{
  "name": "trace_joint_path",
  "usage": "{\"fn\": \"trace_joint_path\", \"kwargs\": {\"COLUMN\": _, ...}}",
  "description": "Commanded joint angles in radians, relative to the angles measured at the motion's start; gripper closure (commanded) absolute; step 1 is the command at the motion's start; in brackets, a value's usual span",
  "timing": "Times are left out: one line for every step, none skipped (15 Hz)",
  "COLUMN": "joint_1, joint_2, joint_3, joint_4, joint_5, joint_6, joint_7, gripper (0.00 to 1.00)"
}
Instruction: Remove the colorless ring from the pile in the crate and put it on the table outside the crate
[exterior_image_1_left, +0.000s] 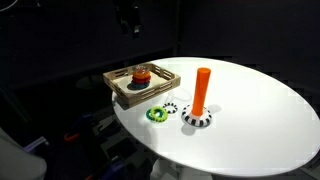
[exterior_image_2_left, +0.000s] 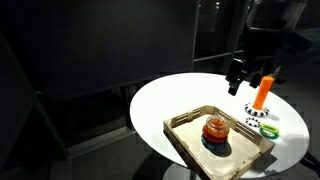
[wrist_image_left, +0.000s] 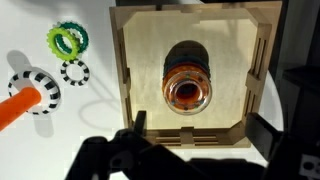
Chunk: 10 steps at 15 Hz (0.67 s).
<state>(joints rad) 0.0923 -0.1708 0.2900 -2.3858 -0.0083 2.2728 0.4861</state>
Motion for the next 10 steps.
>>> {"fn": "trace_joint_path", "kwargs": {"joint_1": 0.022, "joint_2": 0.003, "joint_3": -0.022, "joint_4": 0.005, "joint_5": -0.004, "joint_6": -0.002, "joint_7": 0.002, "gripper": 0.00}}
{"fn": "trace_joint_path", "kwargs": {"joint_1": 0.016, "joint_2": 0.013, "joint_3": -0.021, "joint_4": 0.009, "joint_5": -0.025, "joint_6": -0.011, "joint_7": 0.016, "gripper": 0.00}}
{"fn": "trace_joint_path", "kwargs": {"joint_1": 0.017, "joint_2": 0.022, "joint_3": -0.024, "joint_4": 0.010, "joint_5": -0.025, "joint_6": -0.010, "joint_7": 0.012, "gripper": 0.00}}
{"fn": "trace_joint_path", "kwargs": {"joint_1": 0.020, "joint_2": 0.042, "joint_3": -0.030, "joint_4": 0.020, "joint_5": -0.011, "joint_6": -0.027, "joint_7": -0.011, "gripper": 0.00}}
{"fn": "trace_joint_path", "kwargs": {"joint_1": 0.016, "joint_2": 0.058, "joint_3": -0.030, "joint_4": 0.023, "joint_5": -0.032, "joint_6": -0.029, "joint_7": 0.007, "gripper": 0.00}}
{"fn": "trace_joint_path", "kwargs": {"joint_1": 0.018, "joint_2": 0.073, "joint_3": -0.035, "joint_4": 0.026, "joint_5": -0.029, "joint_6": -0.030, "joint_7": -0.003, "gripper": 0.00}}
{"fn": "trace_joint_path", "kwargs": {"joint_1": 0.018, "joint_2": 0.091, "joint_3": -0.039, "joint_4": 0.029, "joint_5": -0.037, "joint_6": -0.026, "joint_7": -0.001, "gripper": 0.00}}
{"fn": "trace_joint_path", "kwargs": {"joint_1": 0.021, "joint_2": 0.106, "joint_3": -0.044, "joint_4": 0.028, "joint_5": -0.036, "joint_6": -0.013, "joint_7": -0.010, "gripper": 0.00}}
{"fn": "trace_joint_path", "kwargs": {"joint_1": 0.024, "joint_2": 0.122, "joint_3": -0.049, "joint_4": 0.026, "joint_5": -0.036, "joint_6": 0.004, "joint_7": -0.018, "gripper": 0.00}}
{"fn": "trace_joint_path", "kwargs": {"joint_1": 0.028, "joint_2": 0.136, "joint_3": -0.053, "joint_4": 0.026, "joint_5": -0.036, "joint_6": 0.014, "joint_7": -0.023, "gripper": 0.00}}
